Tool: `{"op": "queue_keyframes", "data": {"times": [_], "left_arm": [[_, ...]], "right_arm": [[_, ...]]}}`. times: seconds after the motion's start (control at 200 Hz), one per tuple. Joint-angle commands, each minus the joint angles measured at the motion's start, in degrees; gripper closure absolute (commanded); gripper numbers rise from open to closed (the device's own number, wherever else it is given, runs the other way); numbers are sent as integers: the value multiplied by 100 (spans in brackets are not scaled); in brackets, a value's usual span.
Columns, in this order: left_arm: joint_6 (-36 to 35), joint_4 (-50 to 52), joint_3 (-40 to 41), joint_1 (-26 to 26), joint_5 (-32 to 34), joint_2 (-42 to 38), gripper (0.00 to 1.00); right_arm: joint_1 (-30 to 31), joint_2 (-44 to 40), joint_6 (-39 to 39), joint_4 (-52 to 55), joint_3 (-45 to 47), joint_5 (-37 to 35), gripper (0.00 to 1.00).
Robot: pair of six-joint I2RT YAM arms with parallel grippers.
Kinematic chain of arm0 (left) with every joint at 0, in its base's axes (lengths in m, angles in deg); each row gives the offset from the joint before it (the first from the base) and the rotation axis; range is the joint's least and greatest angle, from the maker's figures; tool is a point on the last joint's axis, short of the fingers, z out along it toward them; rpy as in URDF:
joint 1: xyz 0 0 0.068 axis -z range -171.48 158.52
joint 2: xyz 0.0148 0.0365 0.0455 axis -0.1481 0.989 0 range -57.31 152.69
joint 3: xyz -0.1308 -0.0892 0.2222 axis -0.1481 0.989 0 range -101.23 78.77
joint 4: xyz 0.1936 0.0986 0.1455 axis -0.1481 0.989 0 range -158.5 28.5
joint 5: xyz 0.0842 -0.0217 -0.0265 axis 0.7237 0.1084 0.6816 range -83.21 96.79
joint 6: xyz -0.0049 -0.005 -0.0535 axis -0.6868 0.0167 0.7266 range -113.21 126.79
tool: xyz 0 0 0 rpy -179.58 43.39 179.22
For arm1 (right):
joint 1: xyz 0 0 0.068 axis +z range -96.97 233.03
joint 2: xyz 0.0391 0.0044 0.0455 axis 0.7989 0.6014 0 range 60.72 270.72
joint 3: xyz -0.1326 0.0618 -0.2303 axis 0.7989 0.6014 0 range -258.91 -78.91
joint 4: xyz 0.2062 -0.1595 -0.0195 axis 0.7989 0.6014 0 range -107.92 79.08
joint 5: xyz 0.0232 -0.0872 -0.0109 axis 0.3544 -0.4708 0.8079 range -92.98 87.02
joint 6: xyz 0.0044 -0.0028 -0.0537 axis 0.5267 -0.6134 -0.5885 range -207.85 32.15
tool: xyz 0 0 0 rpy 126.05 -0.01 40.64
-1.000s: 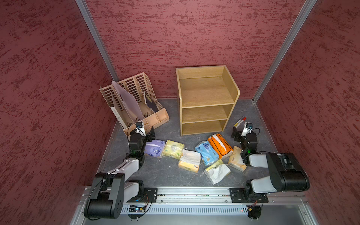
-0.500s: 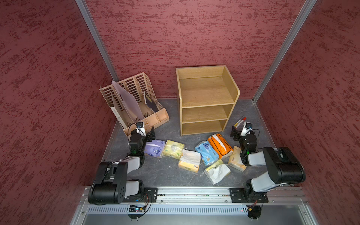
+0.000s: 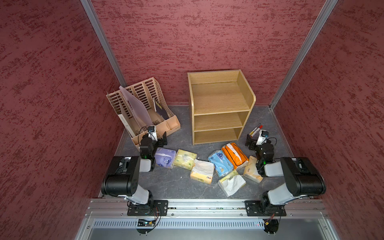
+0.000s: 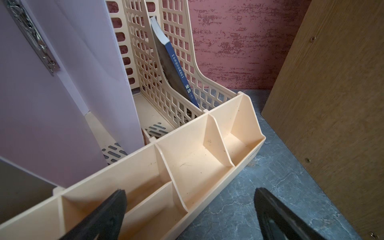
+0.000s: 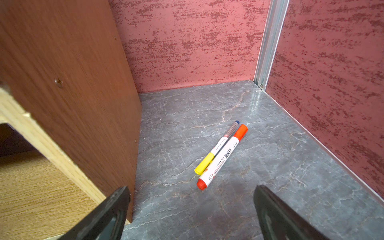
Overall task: Remove the tissue boxes from the shelf
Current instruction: Reset both arms
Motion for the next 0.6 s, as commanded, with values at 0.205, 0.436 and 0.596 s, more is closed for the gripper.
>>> {"op": "queue_keyframes", "data": {"times": [0.205, 0.436, 0.596], "left_arm": [[59, 174, -54, -31, -64, -16, 0], [61, 174, -49, -37, -69, -10, 1], [61, 183, -49, -40, -85, -13, 0]], "right_arm": [[-1, -3, -307, 978, -635, 693, 2], [-6, 0, -299, 974, -623, 698, 2], [-10, -1, -299, 974, -624, 701, 2]]}}
